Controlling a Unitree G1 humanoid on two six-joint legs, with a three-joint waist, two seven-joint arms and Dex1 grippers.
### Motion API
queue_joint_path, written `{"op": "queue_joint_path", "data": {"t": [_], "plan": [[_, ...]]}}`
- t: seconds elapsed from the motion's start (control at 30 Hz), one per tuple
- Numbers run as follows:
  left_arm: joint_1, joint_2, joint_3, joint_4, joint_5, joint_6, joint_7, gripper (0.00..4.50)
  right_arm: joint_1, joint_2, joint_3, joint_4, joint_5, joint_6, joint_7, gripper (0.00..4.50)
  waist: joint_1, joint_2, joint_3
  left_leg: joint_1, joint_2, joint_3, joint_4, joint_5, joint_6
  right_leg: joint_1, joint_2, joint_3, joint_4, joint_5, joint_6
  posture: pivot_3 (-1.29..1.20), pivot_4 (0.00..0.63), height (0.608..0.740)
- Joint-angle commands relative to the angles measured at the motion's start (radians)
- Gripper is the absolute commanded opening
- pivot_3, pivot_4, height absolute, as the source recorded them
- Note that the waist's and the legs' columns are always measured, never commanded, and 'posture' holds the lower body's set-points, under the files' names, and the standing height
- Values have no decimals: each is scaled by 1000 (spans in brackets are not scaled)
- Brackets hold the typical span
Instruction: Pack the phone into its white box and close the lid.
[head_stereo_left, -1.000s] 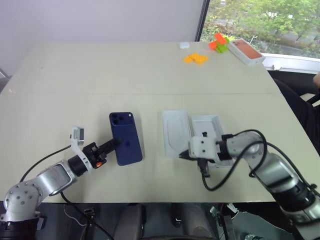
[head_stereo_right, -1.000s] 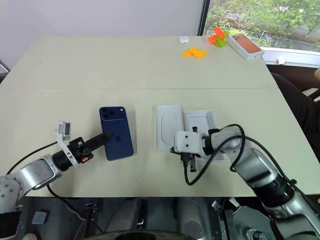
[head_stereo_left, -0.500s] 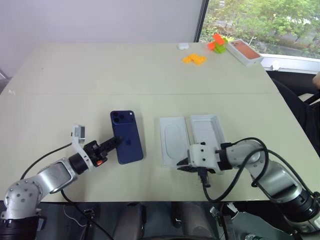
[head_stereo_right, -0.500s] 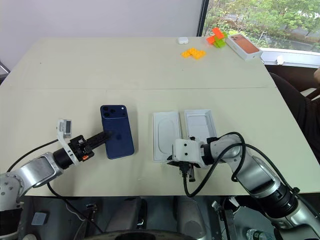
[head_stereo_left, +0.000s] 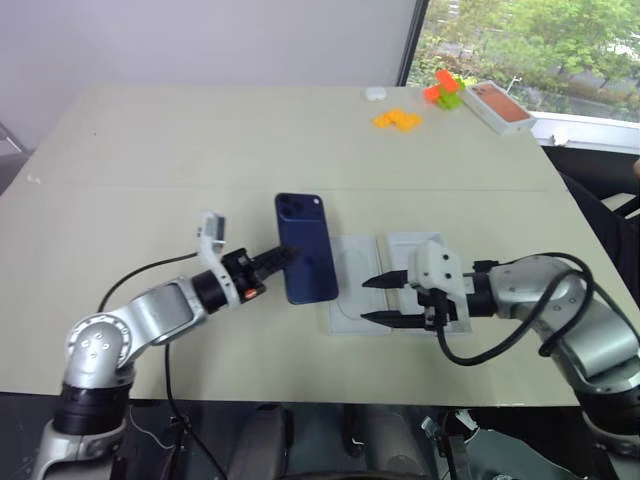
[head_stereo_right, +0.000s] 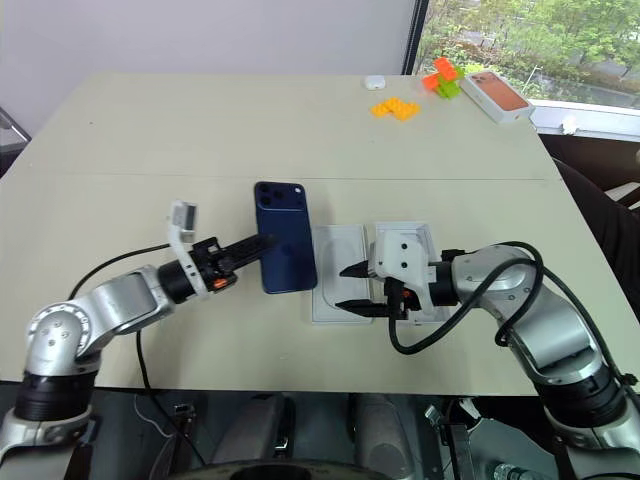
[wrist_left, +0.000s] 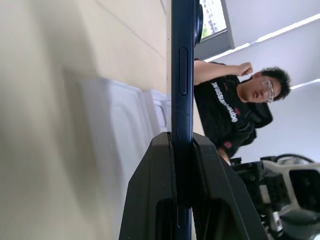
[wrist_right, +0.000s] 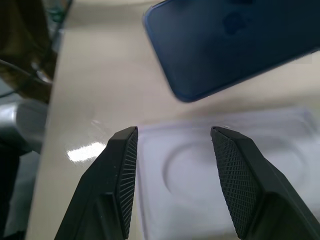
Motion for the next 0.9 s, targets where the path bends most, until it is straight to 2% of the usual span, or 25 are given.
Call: {"op": "queue_joint_path", "data": {"t": [0.03,0.27,0.47,0.9], "plan": [[-49,-58,-60,-16,-44,-9,103,0,20,-32,-47,28,-15,-35,-22,2408,1,0,0,0,0,0,0,0,0,0,0,0,0,0,0,0,150,740],[-114,-139,-111,20,-44,11,220,0,72,-59,-62,51,-33,-68,-47,2408,2,0,0,2,0,1,0,1,-1,1,2,0,2,0,0,0,150,740],[-149,-179,-126,38,-44,20,295,0,99,-78,-71,43,-33,-83,-54,2408,0,0,0,10,-1,2,0,1,-1,9,2,0,0,-2,-3,0,150,740],[-167,-211,-168,69,-44,49,402,0,98,-96,-67,55,-40,-106,-61,2408,2,0,0,10,-1,1,0,1,-2,9,2,1,1,-1,-1,0,150,740]]}}
